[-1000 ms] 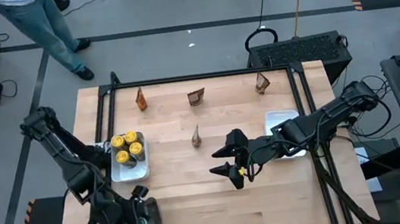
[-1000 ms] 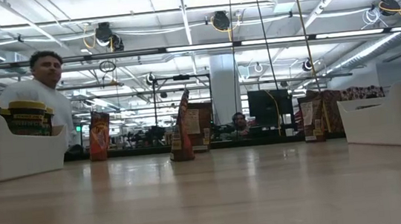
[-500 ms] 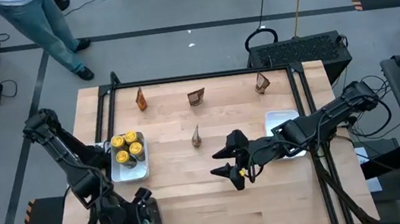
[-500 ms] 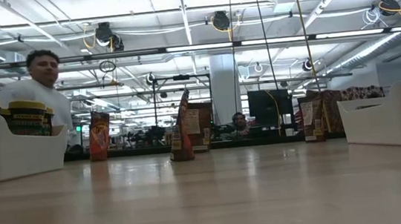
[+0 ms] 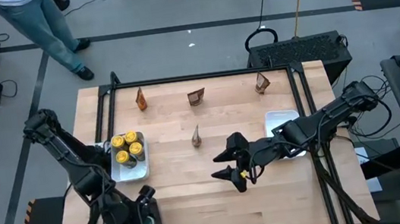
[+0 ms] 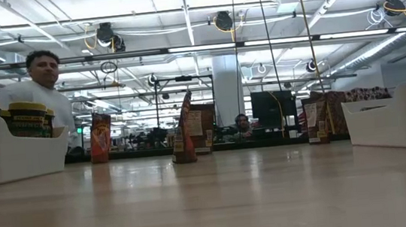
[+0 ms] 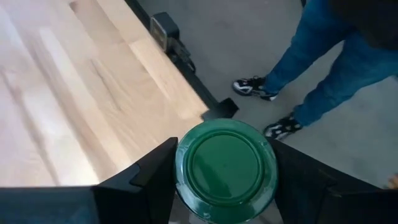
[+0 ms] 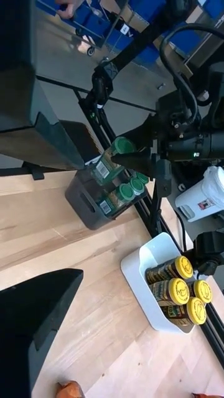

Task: Sort spices by type
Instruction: Put the green seasoning bottle into the black bin

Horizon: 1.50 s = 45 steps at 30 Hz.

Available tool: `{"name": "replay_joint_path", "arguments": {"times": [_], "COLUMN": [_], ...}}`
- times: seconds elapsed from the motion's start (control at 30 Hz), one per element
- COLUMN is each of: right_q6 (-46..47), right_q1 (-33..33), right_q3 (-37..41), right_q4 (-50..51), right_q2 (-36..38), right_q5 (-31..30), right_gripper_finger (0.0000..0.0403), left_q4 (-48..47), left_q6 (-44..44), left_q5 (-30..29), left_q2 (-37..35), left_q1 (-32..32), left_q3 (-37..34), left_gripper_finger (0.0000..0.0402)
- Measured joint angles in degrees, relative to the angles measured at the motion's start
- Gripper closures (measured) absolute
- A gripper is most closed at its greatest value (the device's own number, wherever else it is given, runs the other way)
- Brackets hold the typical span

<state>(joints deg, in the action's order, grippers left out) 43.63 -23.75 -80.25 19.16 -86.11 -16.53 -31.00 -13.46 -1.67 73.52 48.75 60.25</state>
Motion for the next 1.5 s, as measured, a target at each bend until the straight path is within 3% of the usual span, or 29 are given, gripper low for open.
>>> {"name": "replay_joint_path", "arguments": {"times": [1.07,1.5], "right_q6": [-0.8,-1.0], "right_q1": [0.0,0.0], "right_q3": [0.0,0.0], "right_q4": [1.3,2.3], "right_q2": [0.0,0.0], "right_q5": [0.2,0.2], "right_gripper_finger": [0.0145,0.0145], "left_q4": [-3.8,-5.6], "left_q6": [7.9,6.5], "left_q5": [-0.9,-0.3], "left_q2": [0.0,0.0], "left_q1": [-4.4,-5.5], "left_q3": [-1.8,-3.4], "left_gripper_finger": [0.0184,0.0184]}}
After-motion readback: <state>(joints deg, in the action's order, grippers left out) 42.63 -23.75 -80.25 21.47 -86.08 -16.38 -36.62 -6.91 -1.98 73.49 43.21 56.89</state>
